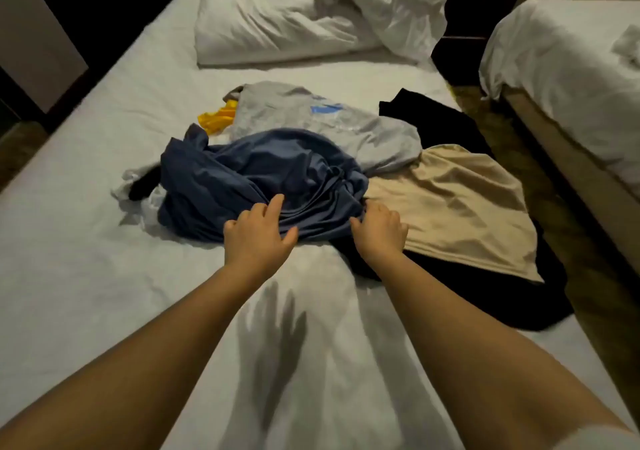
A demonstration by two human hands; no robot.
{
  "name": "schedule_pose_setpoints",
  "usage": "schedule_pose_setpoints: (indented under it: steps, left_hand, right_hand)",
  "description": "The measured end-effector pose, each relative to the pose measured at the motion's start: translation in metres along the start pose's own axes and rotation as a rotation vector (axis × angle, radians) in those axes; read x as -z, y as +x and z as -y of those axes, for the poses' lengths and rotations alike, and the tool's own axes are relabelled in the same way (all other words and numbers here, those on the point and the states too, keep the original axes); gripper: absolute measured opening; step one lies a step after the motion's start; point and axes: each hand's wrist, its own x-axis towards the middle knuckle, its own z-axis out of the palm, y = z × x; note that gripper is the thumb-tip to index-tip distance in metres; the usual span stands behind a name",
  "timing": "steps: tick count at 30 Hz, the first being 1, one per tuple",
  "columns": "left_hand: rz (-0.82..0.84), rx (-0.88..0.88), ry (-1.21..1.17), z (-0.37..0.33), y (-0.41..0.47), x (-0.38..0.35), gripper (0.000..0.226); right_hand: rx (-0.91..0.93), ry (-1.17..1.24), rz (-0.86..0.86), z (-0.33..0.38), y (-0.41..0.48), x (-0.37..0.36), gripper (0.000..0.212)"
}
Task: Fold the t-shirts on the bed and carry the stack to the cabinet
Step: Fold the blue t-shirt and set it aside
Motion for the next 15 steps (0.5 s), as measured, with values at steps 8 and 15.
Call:
schedule_pose_setpoints:
  steps: [8, 15]
  left_hand:
    - [0.092, 0.027, -0.075, 0.004, 0.012, -0.037, 0.063]
    - [0.099, 0.022, -0.448, -0.017, -0.007, -0.031, 0.064]
  right_hand:
    - [-0.119, 0.081, 0.068, -0.002, 0.015, -0.038, 0.026]
    - [0.054, 0.486, 0.025, 0.006, -0.02, -0.013, 0.019]
